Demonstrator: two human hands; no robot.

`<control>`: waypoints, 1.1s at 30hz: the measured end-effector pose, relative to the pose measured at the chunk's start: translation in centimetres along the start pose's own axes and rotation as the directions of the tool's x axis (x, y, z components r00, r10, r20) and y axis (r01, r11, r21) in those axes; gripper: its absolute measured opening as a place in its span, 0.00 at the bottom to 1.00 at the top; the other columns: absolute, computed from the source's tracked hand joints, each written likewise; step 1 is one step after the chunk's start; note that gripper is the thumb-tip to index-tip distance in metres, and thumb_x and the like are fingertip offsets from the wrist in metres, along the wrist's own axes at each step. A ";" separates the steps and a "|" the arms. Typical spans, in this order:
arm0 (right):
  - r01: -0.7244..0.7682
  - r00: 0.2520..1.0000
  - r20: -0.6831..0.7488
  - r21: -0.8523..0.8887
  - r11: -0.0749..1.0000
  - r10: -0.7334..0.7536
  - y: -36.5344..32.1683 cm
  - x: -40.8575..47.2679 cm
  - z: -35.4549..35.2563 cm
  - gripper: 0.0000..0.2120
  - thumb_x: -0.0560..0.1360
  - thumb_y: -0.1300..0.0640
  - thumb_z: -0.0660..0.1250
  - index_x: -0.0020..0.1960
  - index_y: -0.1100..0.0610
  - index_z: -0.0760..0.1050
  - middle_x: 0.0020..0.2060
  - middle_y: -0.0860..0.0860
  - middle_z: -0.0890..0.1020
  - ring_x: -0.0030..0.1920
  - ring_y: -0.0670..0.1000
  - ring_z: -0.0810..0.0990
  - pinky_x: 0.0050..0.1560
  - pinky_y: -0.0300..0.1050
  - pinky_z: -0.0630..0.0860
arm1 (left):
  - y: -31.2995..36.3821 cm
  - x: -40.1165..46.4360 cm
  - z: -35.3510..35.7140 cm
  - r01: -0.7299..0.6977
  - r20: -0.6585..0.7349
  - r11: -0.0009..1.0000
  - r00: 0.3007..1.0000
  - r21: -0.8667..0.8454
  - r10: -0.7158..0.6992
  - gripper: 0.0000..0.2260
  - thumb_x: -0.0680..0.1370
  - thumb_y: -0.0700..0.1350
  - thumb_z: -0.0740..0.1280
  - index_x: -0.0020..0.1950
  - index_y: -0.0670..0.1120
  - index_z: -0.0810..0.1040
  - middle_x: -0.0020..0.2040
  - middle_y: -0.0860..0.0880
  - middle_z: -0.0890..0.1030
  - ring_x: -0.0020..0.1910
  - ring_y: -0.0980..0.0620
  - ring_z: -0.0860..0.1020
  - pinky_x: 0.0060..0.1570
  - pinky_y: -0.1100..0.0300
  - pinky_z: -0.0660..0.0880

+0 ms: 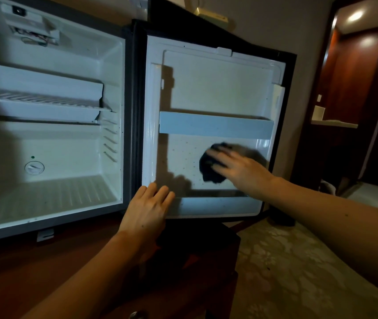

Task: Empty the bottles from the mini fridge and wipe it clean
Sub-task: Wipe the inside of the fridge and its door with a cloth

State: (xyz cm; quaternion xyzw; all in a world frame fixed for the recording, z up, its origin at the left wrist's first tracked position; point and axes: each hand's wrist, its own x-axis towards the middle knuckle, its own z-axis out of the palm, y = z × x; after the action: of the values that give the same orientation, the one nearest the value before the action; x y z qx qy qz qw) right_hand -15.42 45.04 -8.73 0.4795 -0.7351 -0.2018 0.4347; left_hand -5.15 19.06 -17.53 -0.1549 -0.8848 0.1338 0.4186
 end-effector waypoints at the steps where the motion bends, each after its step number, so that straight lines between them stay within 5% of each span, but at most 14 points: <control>1: 0.132 0.989 0.070 0.006 0.991 -0.132 -0.3 -0.6 0.7 0.16 0.69 0.68 0.65 0.55 0.60 0.81 0.69 0.60 0.72 0.69 0.63 0.71 0.57 0.54 0.79 | 0.0 0.0 0.0 0.000 0.002 1.000 1.000 -0.002 0.000 0.27 0.52 0.47 0.80 0.48 0.46 0.78 0.41 0.48 0.76 0.39 0.47 0.72 0.36 0.55 0.71; 3: 0.317 0.917 0.228 0.080 0.945 -0.327 -0.2 -1.3 1.2 0.11 0.73 0.66 0.67 0.53 0.61 0.81 0.70 0.60 0.71 0.70 0.62 0.69 0.52 0.55 0.81 | 0.0 0.0 0.0 -0.006 0.013 1.000 1.000 -0.007 0.006 0.28 0.51 0.48 0.80 0.48 0.46 0.78 0.41 0.48 0.76 0.39 0.47 0.73 0.36 0.55 0.72; 5: 0.311 0.900 0.290 0.097 0.946 -0.325 0.4 -0.9 0.3 0.13 0.73 0.66 0.68 0.57 0.60 0.79 0.73 0.58 0.67 0.72 0.60 0.67 0.52 0.54 0.81 | 0.0 0.1 -0.1 -0.008 0.016 1.000 1.000 -0.004 0.008 0.28 0.50 0.49 0.81 0.48 0.47 0.79 0.40 0.48 0.76 0.39 0.47 0.73 0.37 0.55 0.73; 9: -0.123 0.992 0.043 0.109 0.986 0.119 1.0 0.9 -1.2 0.25 0.67 0.74 0.67 0.62 0.60 0.77 0.73 0.59 0.67 0.70 0.62 0.68 0.55 0.56 0.80 | 0.0 -0.1 0.1 -0.006 0.011 1.000 1.000 0.005 0.006 0.28 0.51 0.48 0.80 0.49 0.46 0.79 0.41 0.48 0.76 0.40 0.47 0.72 0.37 0.55 0.72; 11: -0.179 0.982 -0.040 0.096 0.979 0.183 0.4 1.3 -0.8 0.23 0.69 0.75 0.62 0.61 0.62 0.78 0.71 0.61 0.69 0.69 0.64 0.69 0.57 0.57 0.79 | -0.1 -0.2 0.1 -0.009 0.003 1.000 1.000 0.003 0.009 0.28 0.52 0.48 0.80 0.49 0.46 0.79 0.41 0.48 0.76 0.40 0.47 0.71 0.37 0.55 0.72; 15: 0.270 0.959 0.094 -0.014 0.963 -0.267 -0.8 -0.4 1.1 0.16 0.76 0.64 0.55 0.54 0.59 0.81 0.69 0.59 0.73 0.70 0.62 0.70 0.55 0.53 0.80 | -0.2 -0.1 -0.1 -0.008 -0.004 1.000 1.000 -0.002 0.008 0.27 0.52 0.47 0.79 0.49 0.46 0.78 0.40 0.48 0.76 0.39 0.47 0.71 0.36 0.54 0.71; 17: 0.370 0.910 0.195 0.019 0.929 -0.366 -0.5 -0.6 1.0 0.13 0.76 0.64 0.59 0.53 0.59 0.81 0.70 0.58 0.72 0.70 0.60 0.70 0.51 0.51 0.81 | -0.1 0.0 -0.1 -0.013 -0.002 1.000 1.000 0.000 0.013 0.28 0.51 0.47 0.80 0.49 0.45 0.78 0.40 0.48 0.76 0.39 0.47 0.72 0.36 0.54 0.72; 20: 0.128 0.985 0.117 0.028 0.991 -0.130 0.5 0.8 -0.7 0.16 0.70 0.68 0.68 0.57 0.59 0.79 0.71 0.60 0.70 0.69 0.62 0.70 0.54 0.55 0.80 | -0.1 0.0 -0.2 -0.015 0.003 1.000 1.000 -0.004 0.015 0.30 0.50 0.50 0.81 0.50 0.45 0.79 0.41 0.47 0.77 0.39 0.46 0.73 0.36 0.54 0.74; 23: -0.168 0.985 -0.035 0.057 0.984 0.170 0.2 1.9 -1.8 0.22 0.69 0.72 0.61 0.60 0.61 0.78 0.69 0.61 0.71 0.66 0.63 0.73 0.54 0.55 0.80 | -0.2 -0.1 -0.1 -0.013 0.004 1.000 1.000 -0.007 0.013 0.30 0.50 0.50 0.81 0.50 0.45 0.79 0.41 0.48 0.77 0.39 0.47 0.74 0.36 0.55 0.74; 26: 0.068 0.998 0.011 -0.021 0.997 -0.067 -0.9 0.8 0.0 0.18 0.73 0.66 0.55 0.55 0.60 0.80 0.69 0.61 0.72 0.67 0.63 0.72 0.59 0.55 0.78 | -0.1 -0.1 -0.1 -0.015 0.005 1.000 1.000 -0.018 0.015 0.30 0.50 0.49 0.80 0.50 0.46 0.77 0.41 0.48 0.76 0.39 0.47 0.72 0.37 0.55 0.72; 29: 0.328 0.914 0.226 0.077 0.942 -0.337 -0.8 -0.5 0.8 0.11 0.74 0.65 0.64 0.54 0.59 0.80 0.71 0.59 0.70 0.71 0.61 0.69 0.55 0.55 0.79 | -0.1 -0.1 -0.1 -0.006 0.011 1.000 1.000 -0.022 0.007 0.31 0.49 0.50 0.81 0.49 0.46 0.77 0.41 0.48 0.76 0.39 0.47 0.72 0.36 0.54 0.73; 31: 0.227 0.947 0.216 0.079 0.971 -0.239 -0.2 -0.1 -0.2 0.15 0.71 0.66 0.69 0.56 0.58 0.80 0.72 0.58 0.69 0.71 0.61 0.69 0.56 0.54 0.80 | 0.0 -0.1 -0.1 -0.007 0.023 1.000 1.000 -0.028 0.008 0.35 0.47 0.52 0.81 0.51 0.46 0.75 0.42 0.48 0.75 0.40 0.47 0.71 0.37 0.54 0.73; 33: -0.024 0.997 0.076 0.097 0.995 0.017 -0.1 1.2 -1.3 0.20 0.68 0.70 0.68 0.59 0.59 0.79 0.71 0.58 0.69 0.69 0.61 0.70 0.59 0.55 0.79 | -0.1 -0.1 0.0 -0.009 0.023 1.000 1.000 -0.026 0.010 0.35 0.47 0.52 0.81 0.51 0.46 0.74 0.42 0.48 0.75 0.40 0.47 0.71 0.37 0.54 0.73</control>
State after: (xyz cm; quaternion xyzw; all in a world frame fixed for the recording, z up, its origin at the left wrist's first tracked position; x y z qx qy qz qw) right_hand -14.46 44.06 -7.53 0.4848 -0.7647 -0.1789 0.3850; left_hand -5.10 18.95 -17.59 -0.1628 -0.8905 0.1263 0.4055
